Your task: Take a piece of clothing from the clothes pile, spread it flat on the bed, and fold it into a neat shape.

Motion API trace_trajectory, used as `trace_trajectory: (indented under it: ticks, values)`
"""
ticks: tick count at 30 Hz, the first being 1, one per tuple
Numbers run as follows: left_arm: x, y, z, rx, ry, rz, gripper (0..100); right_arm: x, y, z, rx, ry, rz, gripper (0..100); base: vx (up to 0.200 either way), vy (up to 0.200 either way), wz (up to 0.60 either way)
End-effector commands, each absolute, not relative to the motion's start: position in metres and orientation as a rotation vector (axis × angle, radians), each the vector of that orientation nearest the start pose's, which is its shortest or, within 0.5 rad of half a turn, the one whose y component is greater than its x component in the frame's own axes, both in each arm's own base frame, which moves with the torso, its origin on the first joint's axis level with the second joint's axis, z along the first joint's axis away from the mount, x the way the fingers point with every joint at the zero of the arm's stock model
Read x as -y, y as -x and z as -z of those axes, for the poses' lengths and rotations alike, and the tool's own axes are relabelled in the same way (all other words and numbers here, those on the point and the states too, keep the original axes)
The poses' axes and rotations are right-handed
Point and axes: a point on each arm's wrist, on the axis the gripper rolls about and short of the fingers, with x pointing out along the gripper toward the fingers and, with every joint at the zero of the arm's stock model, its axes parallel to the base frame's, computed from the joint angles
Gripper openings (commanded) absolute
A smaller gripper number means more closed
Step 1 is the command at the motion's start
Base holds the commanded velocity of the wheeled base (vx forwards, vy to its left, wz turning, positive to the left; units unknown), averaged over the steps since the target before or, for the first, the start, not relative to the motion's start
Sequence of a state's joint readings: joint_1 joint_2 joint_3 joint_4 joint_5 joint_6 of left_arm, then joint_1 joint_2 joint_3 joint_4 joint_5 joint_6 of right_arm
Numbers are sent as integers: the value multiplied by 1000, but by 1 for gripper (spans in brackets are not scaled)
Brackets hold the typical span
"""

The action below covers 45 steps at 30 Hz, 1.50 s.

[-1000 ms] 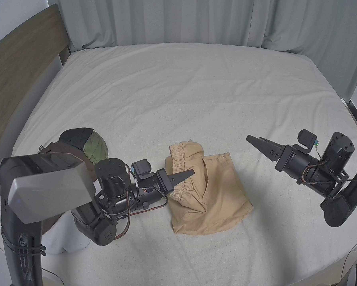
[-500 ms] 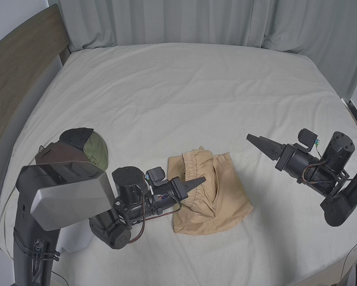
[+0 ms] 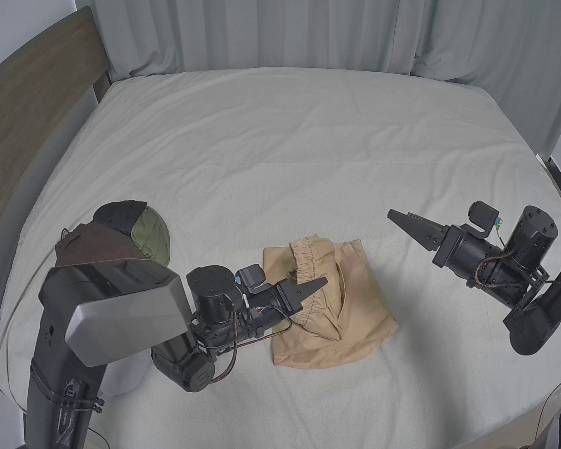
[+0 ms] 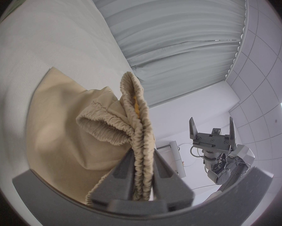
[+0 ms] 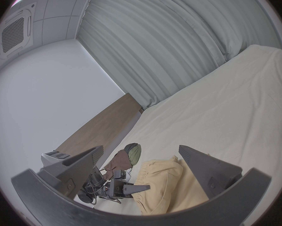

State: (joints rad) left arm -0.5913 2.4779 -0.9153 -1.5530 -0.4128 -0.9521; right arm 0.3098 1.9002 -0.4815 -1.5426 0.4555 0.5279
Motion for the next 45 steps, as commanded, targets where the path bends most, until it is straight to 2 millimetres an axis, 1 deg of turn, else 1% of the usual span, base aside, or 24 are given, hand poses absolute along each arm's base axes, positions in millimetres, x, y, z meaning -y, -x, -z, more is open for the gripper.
trace_trajectory:
  ticks: [1, 5, 14, 16, 19, 23, 25, 26, 27, 28, 30, 31, 32, 34, 35, 39, 41, 43, 45]
  values:
    - [240, -338, -7, -492, 867, 921, 100, -100, -280, -135, -76, -491, -780, 100, 0, 0, 0]
    - [240, -338, -2, -498, 862, 914, 100, -100, -280, -135, -79, -492, -779, 100, 0, 0, 0]
    - [236, -338, -4, -468, 812, 911, 100, -102, -279, -129, -103, -492, -779, 100, 0, 0, 0]
    - [232, -336, -9, -454, 797, 904, 100, -104, -279, -121, -137, -494, -777, 100, 0, 0, 0]
    - [220, -338, -16, -413, 757, 875, 100, -105, -282, -108, -183, -498, -767, 100, 0, 0, 0]
    - [202, -335, -30, -365, 694, 854, 100, -109, -282, -88, -259, -501, -756, 100, 0, 0, 0]
    - [192, -331, -42, -341, 681, 844, 100, -109, -282, -76, -304, -502, -745, 100, 0, 0, 0]
    - [191, -330, -44, -336, 678, 844, 100, -109, -282, -75, -308, -502, -744, 100, 0, 0, 0]
    - [183, -327, -56, -305, 665, 840, 100, -110, -284, -66, -337, -502, -736, 100, 0, 0, 0]
    - [179, -325, -62, -289, 654, 837, 100, -110, -285, -62, -350, -505, -726, 100, 0, 0, 0]
    - [171, -321, -68, -267, 625, 828, 100, -111, -287, -56, -365, -508, -700, 100, 0, 0, 0]
    - [164, -319, -72, -243, 581, 818, 100, -110, -289, -50, -374, -508, -672, 100, 0, 0, 0]
    - [163, -318, -73, -238, 573, 816, 100, -110, -289, -49, -376, -508, -669, 100, 0, 0, 0]
    - [148, -316, -75, -198, 483, 783, 100, -110, -291, -42, -398, -510, -656, 100, 0, 0, 0]
    - [145, -316, -75, -191, 456, 777, 100, -110, -291, -40, -406, -511, -652, 100, 0, 0, 0]
    - [121, -310, -66, -129, 164, 735, 100, -112, -291, -29, -441, -509, -646, 100, 0, 0, 0]
    - [112, -308, -63, -105, 61, 729, 100, -115, -290, -25, -458, -507, -651, 100, 0, 0, 0]
    - [101, -305, -67, -84, 2, 736, 100, -116, -289, -23, -464, -505, -644, 100, 0, 0, 0]
    - [93, -298, -76, -67, -1, 747, 100, -117, -289, -23, -463, -506, -639, 100, 0, 0, 0]
